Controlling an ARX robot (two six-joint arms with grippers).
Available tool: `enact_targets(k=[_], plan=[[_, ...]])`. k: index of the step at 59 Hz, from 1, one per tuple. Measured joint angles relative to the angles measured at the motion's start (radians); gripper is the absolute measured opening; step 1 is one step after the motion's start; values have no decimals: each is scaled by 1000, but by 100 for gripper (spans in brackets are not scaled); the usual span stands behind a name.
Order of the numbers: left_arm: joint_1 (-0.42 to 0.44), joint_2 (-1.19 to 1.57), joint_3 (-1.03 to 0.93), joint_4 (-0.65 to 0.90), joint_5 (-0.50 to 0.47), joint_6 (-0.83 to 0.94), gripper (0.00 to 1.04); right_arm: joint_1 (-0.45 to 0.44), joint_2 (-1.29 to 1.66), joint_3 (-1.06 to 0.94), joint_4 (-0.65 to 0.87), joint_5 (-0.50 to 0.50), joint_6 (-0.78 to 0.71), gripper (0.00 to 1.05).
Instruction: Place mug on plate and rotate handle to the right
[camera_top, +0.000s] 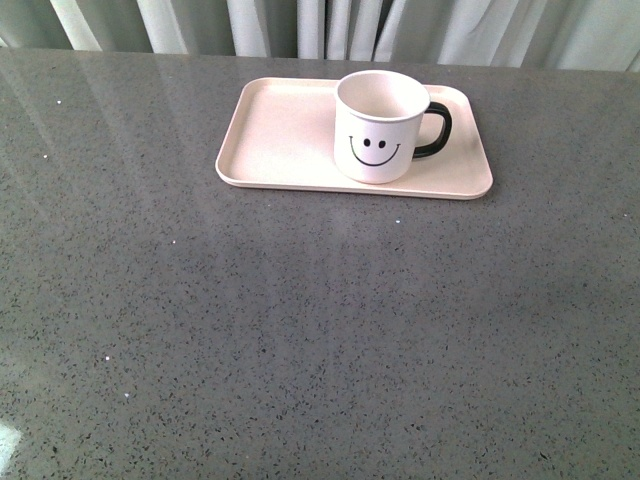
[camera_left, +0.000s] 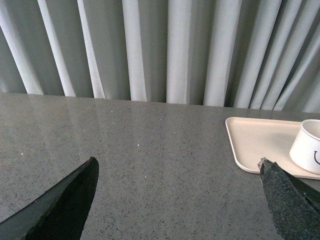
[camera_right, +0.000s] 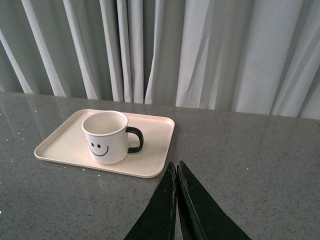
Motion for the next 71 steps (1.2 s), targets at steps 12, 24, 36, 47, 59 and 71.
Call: enact_targets(k=[12,24,36,47,59,71], plan=[[0,0,0,0,0,0,96,0,-103,0,-101,0,0,2],[0,0,0,0,0,0,96,0,-168,0,-166,0,0,2],[0,0,0,0,0,0,96,0,-223,0,-220,0,0,2],[0,0,0,0,0,0,96,0,-343,0,-372,-2,0,2],[0,0,0,0,0,0,96,0,-427,0,-430,0,0,2],[0,0,0,0,0,0,96,0,-428,0,-430,0,0,19]])
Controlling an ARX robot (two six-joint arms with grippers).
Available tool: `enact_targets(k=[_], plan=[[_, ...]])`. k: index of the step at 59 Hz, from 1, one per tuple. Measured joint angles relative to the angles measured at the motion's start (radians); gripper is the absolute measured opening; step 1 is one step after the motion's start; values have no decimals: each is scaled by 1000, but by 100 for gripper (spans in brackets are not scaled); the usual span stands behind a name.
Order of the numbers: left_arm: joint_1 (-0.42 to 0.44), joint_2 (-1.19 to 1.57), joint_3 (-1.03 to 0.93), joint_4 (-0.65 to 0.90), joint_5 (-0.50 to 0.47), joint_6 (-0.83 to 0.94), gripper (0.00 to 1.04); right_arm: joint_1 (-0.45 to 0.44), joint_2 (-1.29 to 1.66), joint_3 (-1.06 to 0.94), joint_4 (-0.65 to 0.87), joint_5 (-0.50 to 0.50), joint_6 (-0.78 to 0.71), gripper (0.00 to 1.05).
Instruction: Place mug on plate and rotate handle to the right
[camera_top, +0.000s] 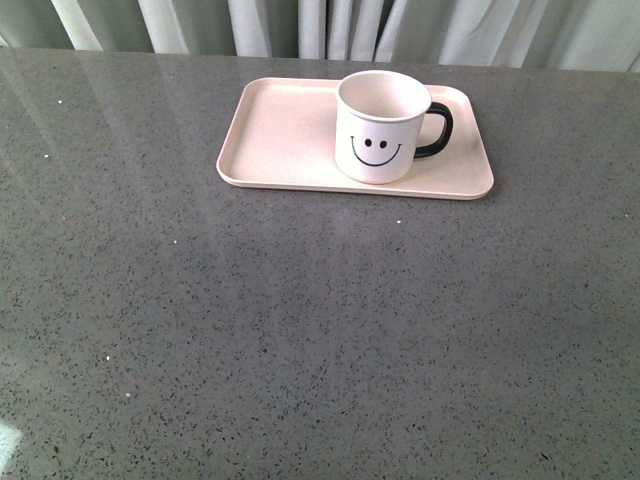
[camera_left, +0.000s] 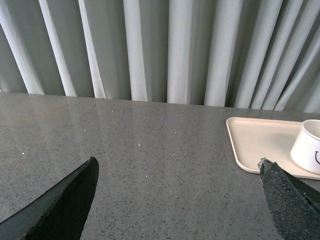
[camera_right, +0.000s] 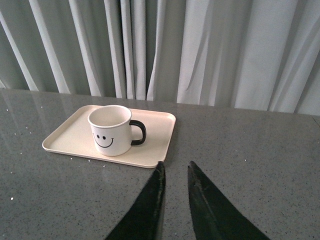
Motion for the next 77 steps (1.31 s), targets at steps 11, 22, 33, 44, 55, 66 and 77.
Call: enact_targets(k=[11,22,33,44,55,66,77], plan=[[0,0,0,0,0,0,96,0,0,0,0,0,0,56],[0,0,0,0,0,0,96,0,0,0,0,0,0,84],[0,0,0,0,0,0,95,0,0,0,0,0,0,96],[0,0,0,0,0,0,95,0,0,0,0,0,0,96],[0,0,0,0,0,0,96,0,0,0,0,0,0,96],[0,0,0,0,0,0,96,0,0,0,0,0,0,96],[0,0,0,0,0,0,96,0,0,0,0,0,0,96]])
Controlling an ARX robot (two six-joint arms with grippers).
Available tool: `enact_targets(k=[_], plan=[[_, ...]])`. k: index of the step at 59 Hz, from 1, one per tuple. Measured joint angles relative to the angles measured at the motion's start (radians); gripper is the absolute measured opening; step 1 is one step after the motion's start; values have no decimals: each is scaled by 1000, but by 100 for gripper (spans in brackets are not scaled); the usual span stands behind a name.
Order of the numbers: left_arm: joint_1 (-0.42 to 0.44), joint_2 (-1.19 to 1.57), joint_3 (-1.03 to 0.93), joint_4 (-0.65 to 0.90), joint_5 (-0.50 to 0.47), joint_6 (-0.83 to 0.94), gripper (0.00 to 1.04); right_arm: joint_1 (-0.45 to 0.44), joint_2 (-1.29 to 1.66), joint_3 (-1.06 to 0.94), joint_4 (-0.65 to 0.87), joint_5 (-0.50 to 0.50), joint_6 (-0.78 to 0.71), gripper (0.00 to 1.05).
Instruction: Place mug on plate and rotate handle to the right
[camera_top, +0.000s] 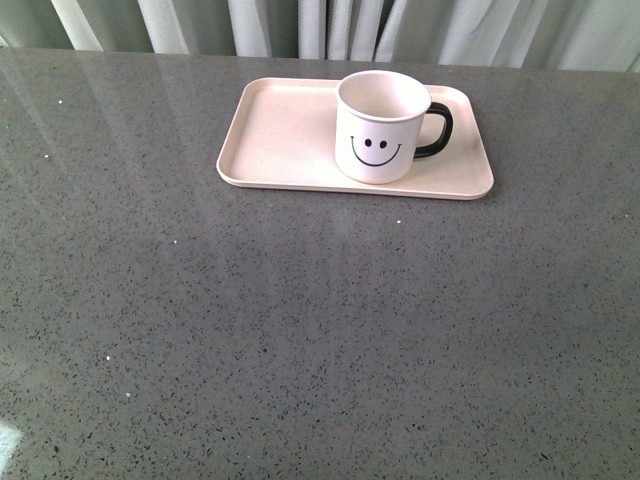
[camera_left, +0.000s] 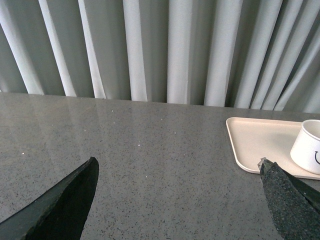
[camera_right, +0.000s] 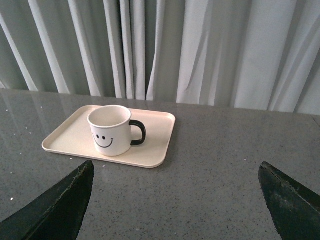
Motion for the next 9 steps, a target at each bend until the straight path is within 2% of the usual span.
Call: enact_targets(k=[9], plan=[[0,0,0,0,0,0,96,0,0,0,0,0,0,96]])
